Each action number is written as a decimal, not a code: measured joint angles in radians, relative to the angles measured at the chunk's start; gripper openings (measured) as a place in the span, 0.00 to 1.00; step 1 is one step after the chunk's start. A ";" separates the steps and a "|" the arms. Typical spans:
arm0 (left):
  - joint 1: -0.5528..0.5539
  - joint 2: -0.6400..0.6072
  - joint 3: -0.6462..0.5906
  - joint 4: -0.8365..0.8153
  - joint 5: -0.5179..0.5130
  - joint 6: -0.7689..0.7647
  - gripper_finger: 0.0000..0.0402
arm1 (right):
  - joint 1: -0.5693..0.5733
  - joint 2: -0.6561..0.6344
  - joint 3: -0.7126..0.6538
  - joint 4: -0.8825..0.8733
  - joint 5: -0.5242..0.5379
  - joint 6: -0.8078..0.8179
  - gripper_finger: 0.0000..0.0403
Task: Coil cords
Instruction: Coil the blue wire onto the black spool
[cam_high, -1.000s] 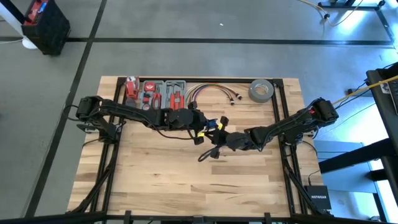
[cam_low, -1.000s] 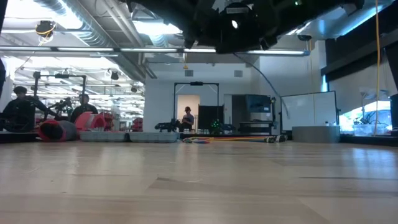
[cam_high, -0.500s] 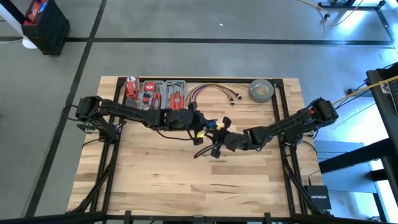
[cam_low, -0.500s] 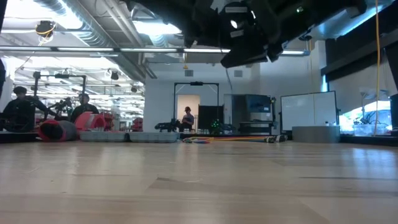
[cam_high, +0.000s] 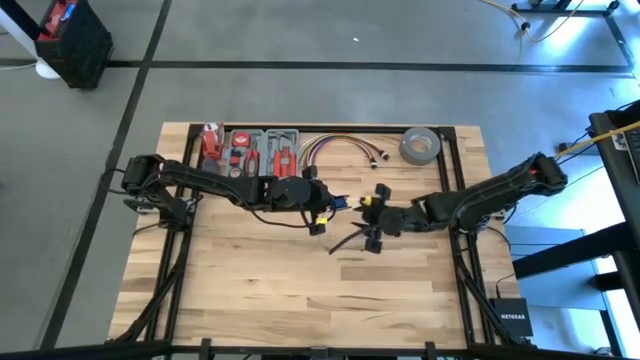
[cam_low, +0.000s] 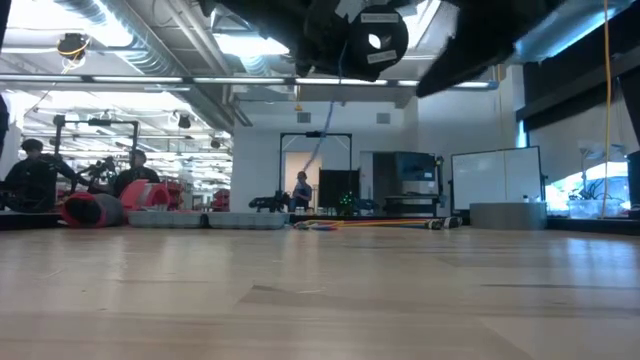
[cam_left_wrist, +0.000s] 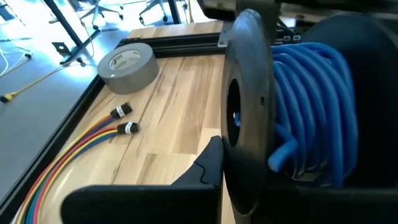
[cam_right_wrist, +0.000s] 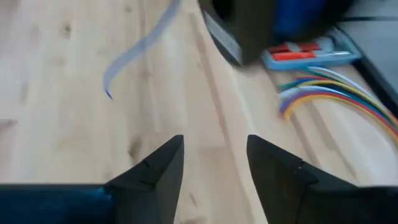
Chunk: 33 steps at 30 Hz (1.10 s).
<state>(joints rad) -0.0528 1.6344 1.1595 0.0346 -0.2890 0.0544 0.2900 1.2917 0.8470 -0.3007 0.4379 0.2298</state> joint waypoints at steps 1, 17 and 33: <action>0.000 0.000 0.000 -0.001 0.000 0.000 0.00 | 0.008 -0.014 -0.026 0.005 0.027 0.000 0.45; 0.001 0.006 0.000 0.082 -0.002 0.008 0.00 | 0.027 0.182 -0.448 1.082 0.164 -0.077 0.45; 0.000 0.043 0.000 0.162 -0.002 0.029 0.00 | 0.028 0.368 -0.308 1.162 -0.008 -0.130 0.45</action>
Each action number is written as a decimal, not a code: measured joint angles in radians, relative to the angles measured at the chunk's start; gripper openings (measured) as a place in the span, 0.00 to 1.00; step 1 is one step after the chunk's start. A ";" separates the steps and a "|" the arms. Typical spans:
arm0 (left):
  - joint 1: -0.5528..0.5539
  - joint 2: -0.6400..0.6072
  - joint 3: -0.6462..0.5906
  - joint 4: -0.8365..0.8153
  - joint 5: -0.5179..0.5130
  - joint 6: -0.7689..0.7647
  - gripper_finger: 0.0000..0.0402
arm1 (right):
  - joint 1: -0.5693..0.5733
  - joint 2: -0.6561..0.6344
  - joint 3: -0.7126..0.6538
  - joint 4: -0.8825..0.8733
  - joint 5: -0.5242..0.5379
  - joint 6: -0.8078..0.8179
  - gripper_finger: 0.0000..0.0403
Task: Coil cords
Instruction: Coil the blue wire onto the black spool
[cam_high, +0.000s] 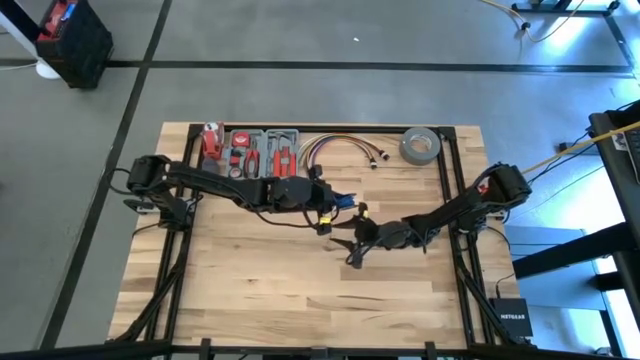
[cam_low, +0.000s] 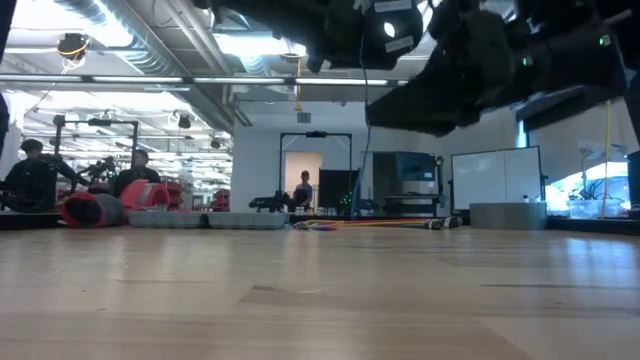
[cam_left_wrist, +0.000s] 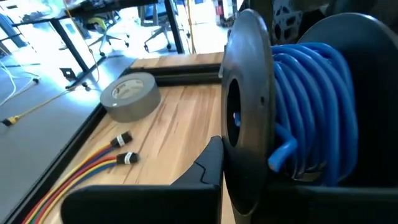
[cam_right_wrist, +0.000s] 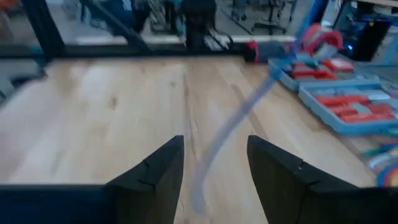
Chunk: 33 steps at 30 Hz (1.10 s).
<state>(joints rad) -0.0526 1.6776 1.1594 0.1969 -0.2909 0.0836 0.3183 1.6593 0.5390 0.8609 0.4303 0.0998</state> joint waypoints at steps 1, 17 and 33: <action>0.000 0.005 0.000 -0.001 0.000 0.001 0.00 | 0.000 0.010 0.001 -0.010 0.007 -0.001 0.45; 0.000 0.008 -0.001 0.007 0.000 0.003 0.00 | 0.000 0.021 0.006 0.002 0.049 -0.005 0.45; -0.003 0.008 -0.001 0.021 0.000 0.011 0.00 | 0.000 0.021 0.006 0.021 0.052 -0.005 0.45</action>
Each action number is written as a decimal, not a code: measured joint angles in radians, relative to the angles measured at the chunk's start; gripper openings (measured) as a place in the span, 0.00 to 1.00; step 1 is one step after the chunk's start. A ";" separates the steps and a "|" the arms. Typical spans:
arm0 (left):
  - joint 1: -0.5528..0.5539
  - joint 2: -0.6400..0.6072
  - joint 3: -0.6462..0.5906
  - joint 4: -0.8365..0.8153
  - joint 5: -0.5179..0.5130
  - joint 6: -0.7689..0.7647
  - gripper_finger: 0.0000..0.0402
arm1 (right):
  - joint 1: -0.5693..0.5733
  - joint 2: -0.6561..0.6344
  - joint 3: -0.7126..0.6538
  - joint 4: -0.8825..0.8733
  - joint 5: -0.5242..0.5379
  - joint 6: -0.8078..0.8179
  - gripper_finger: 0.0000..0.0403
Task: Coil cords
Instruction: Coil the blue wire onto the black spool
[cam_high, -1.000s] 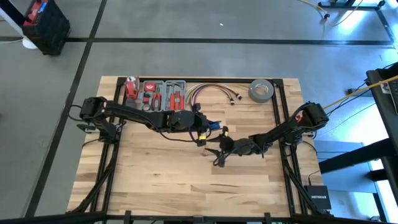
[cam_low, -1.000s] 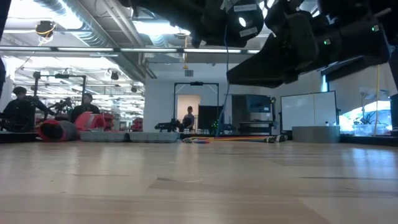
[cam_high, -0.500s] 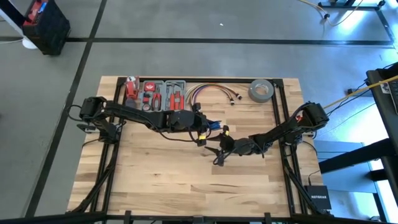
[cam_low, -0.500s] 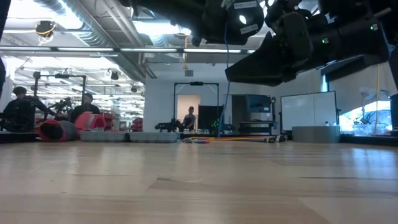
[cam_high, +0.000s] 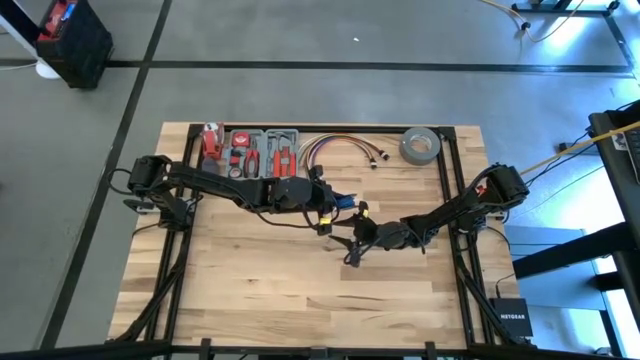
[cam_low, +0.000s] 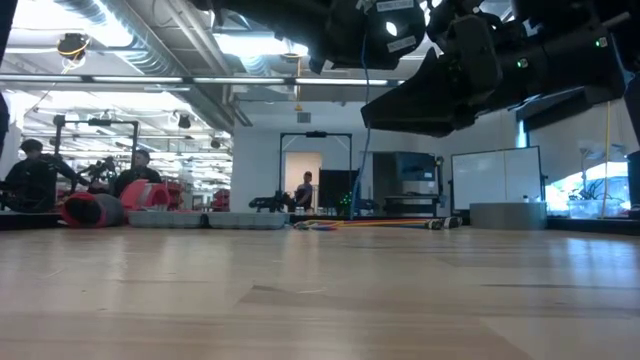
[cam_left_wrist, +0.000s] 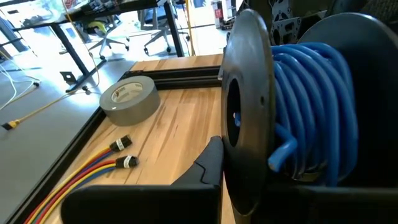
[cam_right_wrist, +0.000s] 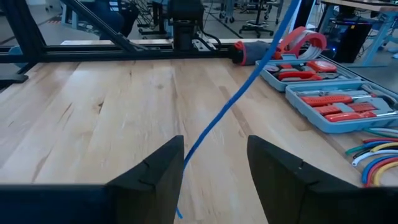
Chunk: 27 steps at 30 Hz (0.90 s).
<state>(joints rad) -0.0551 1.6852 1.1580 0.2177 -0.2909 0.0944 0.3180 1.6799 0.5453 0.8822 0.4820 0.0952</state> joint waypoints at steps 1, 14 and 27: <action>0.000 0.000 0.000 0.001 0.000 0.000 0.00 | 0.000 0.000 0.000 0.000 0.000 0.000 0.45; 0.000 0.000 0.000 0.003 0.000 0.016 0.00 | 0.000 0.000 0.000 0.006 0.031 0.009 0.30; -0.010 -0.001 0.000 -0.005 0.000 0.037 0.00 | 0.001 -0.025 0.000 -0.125 0.218 -0.084 0.02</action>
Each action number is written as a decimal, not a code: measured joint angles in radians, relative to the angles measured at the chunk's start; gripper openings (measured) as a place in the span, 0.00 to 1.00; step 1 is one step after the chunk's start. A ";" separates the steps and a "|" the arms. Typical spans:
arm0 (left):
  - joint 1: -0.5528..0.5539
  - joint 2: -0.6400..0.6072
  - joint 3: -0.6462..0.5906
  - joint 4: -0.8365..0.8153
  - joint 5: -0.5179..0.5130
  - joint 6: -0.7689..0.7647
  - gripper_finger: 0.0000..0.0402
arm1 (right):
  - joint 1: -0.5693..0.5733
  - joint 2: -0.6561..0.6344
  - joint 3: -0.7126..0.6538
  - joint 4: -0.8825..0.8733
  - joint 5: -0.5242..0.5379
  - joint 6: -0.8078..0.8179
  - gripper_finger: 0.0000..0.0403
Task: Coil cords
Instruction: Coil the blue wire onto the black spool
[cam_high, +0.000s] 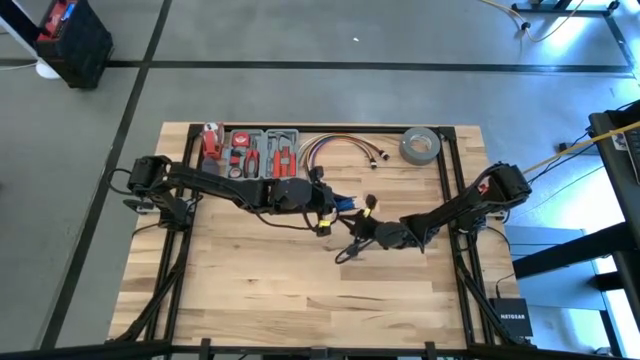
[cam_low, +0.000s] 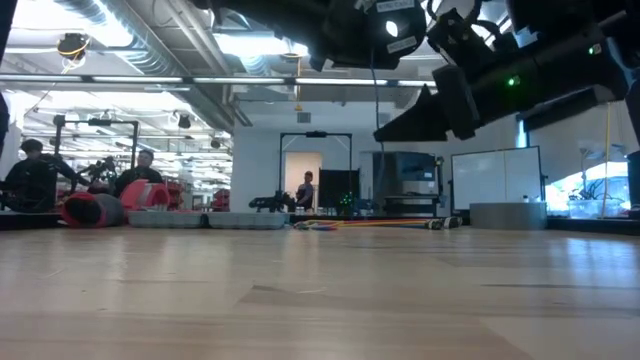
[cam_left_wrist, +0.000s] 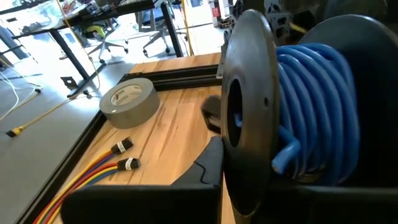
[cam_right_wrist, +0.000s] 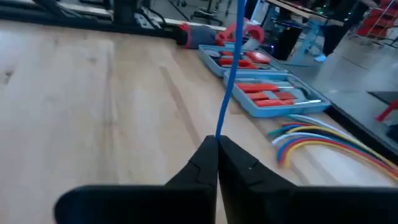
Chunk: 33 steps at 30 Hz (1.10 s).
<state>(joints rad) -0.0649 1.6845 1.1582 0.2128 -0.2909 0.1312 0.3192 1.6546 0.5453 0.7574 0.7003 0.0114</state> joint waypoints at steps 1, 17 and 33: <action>-0.001 -0.001 0.000 -0.006 0.000 0.004 0.00 | 0.003 -0.015 0.000 -0.019 0.007 -0.012 0.01; -0.005 -0.050 0.002 -0.143 -0.008 0.002 0.00 | 0.034 -0.222 0.000 -0.319 0.198 0.061 0.00; -0.007 -0.049 0.001 -0.175 -0.008 0.053 0.00 | -0.025 -0.360 0.000 -0.323 0.197 0.008 0.00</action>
<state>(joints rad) -0.0723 1.6356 1.1595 0.0374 -0.2991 0.1841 0.2943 1.2943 0.5449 0.4342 0.8978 0.0190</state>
